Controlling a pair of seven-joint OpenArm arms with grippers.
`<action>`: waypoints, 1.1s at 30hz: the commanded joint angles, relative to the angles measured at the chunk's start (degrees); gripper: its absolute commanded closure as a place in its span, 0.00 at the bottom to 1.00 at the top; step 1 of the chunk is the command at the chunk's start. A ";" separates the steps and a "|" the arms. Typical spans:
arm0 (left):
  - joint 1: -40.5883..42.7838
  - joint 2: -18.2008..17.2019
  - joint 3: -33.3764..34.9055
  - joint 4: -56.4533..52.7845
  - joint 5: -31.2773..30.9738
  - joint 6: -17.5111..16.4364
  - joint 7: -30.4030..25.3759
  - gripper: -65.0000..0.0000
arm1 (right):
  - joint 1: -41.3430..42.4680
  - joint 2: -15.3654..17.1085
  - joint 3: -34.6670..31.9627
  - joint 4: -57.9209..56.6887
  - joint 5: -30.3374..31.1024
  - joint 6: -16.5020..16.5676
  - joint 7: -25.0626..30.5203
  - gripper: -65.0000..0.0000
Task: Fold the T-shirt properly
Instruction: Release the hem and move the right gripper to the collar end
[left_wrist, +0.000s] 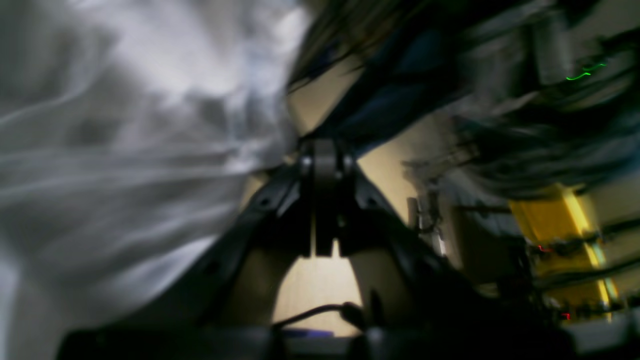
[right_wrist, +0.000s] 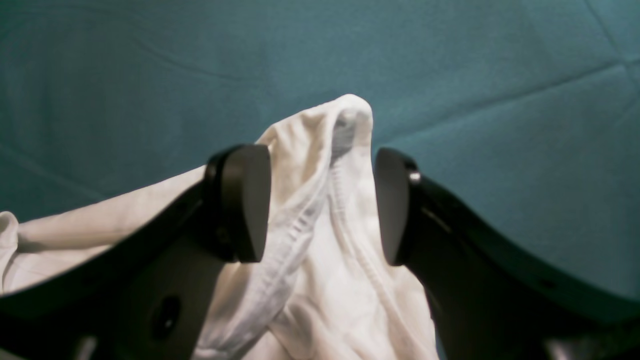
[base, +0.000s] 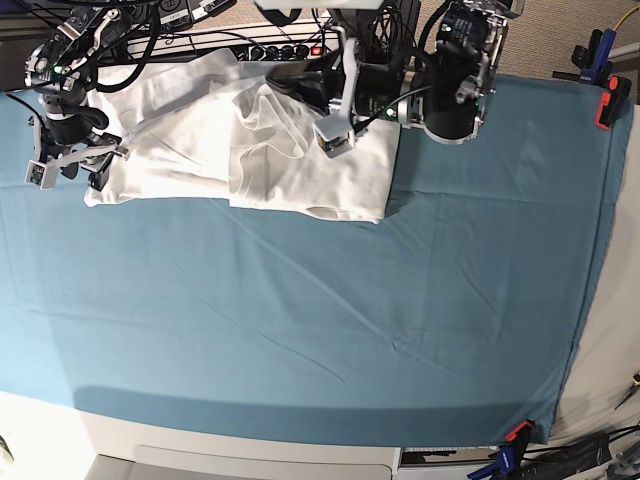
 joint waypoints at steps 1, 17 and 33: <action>-0.37 0.17 -0.17 1.27 -3.28 -0.21 0.20 1.00 | 0.22 0.81 0.11 1.03 0.55 -0.02 1.68 0.49; 2.32 0.17 -16.09 11.45 32.30 9.31 -16.98 1.00 | 0.22 0.81 0.11 1.03 0.98 -0.02 1.77 0.49; 6.36 0.02 10.88 11.43 44.59 6.43 -17.66 1.00 | 0.37 0.83 0.07 1.03 0.94 -0.02 1.84 0.49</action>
